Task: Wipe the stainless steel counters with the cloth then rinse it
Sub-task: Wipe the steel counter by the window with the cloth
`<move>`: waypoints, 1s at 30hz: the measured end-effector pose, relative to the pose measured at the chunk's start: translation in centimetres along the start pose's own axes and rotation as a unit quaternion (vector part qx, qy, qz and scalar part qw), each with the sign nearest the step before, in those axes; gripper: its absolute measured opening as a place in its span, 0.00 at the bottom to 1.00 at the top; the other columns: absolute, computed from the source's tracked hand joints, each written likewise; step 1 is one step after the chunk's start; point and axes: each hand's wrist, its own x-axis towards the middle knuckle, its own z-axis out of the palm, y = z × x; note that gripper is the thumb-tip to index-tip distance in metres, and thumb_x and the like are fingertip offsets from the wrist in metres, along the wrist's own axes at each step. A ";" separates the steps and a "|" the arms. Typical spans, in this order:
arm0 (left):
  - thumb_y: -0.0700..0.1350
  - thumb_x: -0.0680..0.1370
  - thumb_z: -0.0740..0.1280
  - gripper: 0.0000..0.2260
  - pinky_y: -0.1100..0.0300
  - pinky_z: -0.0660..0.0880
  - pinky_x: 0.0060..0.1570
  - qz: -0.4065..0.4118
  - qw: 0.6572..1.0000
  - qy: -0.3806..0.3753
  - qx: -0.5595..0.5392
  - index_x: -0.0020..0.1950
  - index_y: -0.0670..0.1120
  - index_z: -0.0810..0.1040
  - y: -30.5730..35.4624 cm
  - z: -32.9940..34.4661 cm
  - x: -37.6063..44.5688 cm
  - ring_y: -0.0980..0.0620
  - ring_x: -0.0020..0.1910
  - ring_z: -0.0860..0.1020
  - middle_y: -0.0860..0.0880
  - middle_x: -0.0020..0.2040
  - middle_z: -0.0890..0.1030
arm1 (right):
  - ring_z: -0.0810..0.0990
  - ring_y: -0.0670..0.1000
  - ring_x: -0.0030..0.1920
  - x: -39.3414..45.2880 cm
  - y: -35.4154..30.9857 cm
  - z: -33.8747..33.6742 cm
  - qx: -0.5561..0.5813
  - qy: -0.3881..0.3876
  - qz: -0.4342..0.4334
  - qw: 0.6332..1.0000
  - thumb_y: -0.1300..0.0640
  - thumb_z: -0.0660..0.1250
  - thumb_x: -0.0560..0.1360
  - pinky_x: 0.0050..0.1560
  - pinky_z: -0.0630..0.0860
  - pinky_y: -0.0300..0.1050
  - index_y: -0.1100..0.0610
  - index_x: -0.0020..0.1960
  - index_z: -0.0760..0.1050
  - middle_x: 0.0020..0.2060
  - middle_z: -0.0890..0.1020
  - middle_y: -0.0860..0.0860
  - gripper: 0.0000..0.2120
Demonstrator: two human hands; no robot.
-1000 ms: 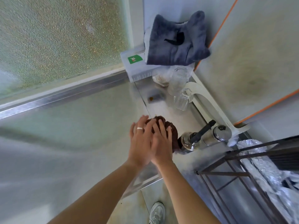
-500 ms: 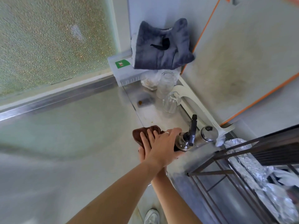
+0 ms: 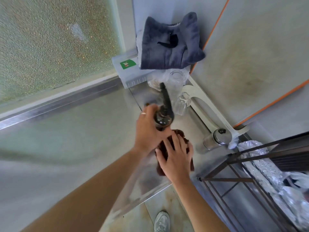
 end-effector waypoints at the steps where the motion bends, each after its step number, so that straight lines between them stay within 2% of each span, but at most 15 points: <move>1: 0.49 0.65 0.79 0.31 0.59 0.70 0.56 -0.013 1.000 0.014 0.020 0.63 0.54 0.69 -1.2 -1.3 0.4 0.54 0.55 0.73 0.53 0.58 0.77 | 0.63 0.57 0.80 0.3 0.1 0.4 -0.016 0.000 -0.001 1.000 0.36 0.55 0.82 0.81 0.47 0.66 0.45 0.79 0.67 0.79 0.68 0.52 0.28; 5: 0.49 0.67 0.80 0.29 0.51 0.73 0.59 -0.073 0.993 0.060 0.066 0.63 0.53 0.70 -6.1 -5.3 0.5 0.49 0.57 0.73 0.54 0.57 0.75 | 0.56 0.61 0.82 2.1 -1.1 1.2 -0.011 -0.015 0.024 1.000 0.36 0.54 0.81 0.80 0.52 0.66 0.46 0.80 0.65 0.82 0.63 0.55 0.30; 9: 0.47 0.67 0.80 0.31 0.47 0.74 0.62 -0.102 0.987 0.089 0.084 0.66 0.51 0.69 -8.9 -7.6 0.1 0.47 0.59 0.74 0.57 0.57 0.72 | 0.56 0.61 0.82 4.5 -2.1 2.1 -0.010 -0.002 0.018 1.000 0.36 0.54 0.81 0.81 0.52 0.65 0.49 0.81 0.64 0.82 0.63 0.55 0.32; 13: 0.45 0.70 0.79 0.33 0.46 0.75 0.63 -0.114 0.985 0.109 0.072 0.70 0.51 0.67 -9.9 -8.0 0.4 0.44 0.63 0.76 0.57 0.59 0.72 | 0.56 0.59 0.83 7.4 -4.2 2.8 -0.013 -0.006 -0.004 1.000 0.41 0.50 0.83 0.81 0.52 0.63 0.50 0.82 0.61 0.82 0.63 0.53 0.30; 15: 0.48 0.71 0.78 0.33 0.44 0.75 0.63 -0.115 0.985 0.111 0.066 0.71 0.54 0.65 -10.4 -7.8 0.6 0.44 0.62 0.76 0.57 0.59 0.74 | 0.56 0.58 0.83 9.2 -5.1 3.5 -0.003 -0.008 -0.017 1.000 0.43 0.48 0.84 0.81 0.53 0.63 0.50 0.83 0.60 0.82 0.62 0.52 0.29; 18: 0.59 0.72 0.73 0.33 0.42 0.75 0.62 -0.109 0.985 0.111 0.075 0.73 0.57 0.63 -11.6 -7.7 1.1 0.44 0.61 0.78 0.52 0.63 0.79 | 0.53 0.57 0.84 12.1 -6.6 4.1 0.002 -0.016 -0.041 0.999 0.45 0.45 0.85 0.81 0.52 0.63 0.50 0.83 0.57 0.83 0.59 0.50 0.28; 22: 0.66 0.74 0.64 0.38 0.47 0.68 0.69 -0.090 0.983 0.100 0.125 0.80 0.51 0.59 -13.0 -7.1 1.1 0.43 0.68 0.74 0.47 0.70 0.77 | 0.51 0.57 0.84 15.4 -7.9 4.9 -0.001 -0.015 -0.062 0.998 0.46 0.44 0.86 0.82 0.51 0.62 0.50 0.84 0.56 0.84 0.57 0.49 0.28; 25: 0.68 0.77 0.60 0.39 0.46 0.63 0.75 -0.085 0.977 0.106 0.165 0.82 0.50 0.54 -13.9 -6.3 1.0 0.44 0.75 0.70 0.46 0.74 0.74 | 0.52 0.57 0.84 17.2 -8.4 5.3 -0.005 -0.005 -0.078 0.997 0.46 0.45 0.85 0.81 0.51 0.62 0.50 0.84 0.57 0.83 0.59 0.49 0.28; 30: 0.71 0.77 0.56 0.39 0.48 0.58 0.78 -0.072 0.969 0.112 0.206 0.80 0.47 0.60 -14.3 -6.3 1.4 0.49 0.78 0.65 0.47 0.76 0.72 | 0.56 0.57 0.83 18.9 -8.8 5.4 0.004 0.001 -0.091 0.996 0.41 0.49 0.84 0.81 0.53 0.63 0.50 0.82 0.61 0.82 0.63 0.50 0.29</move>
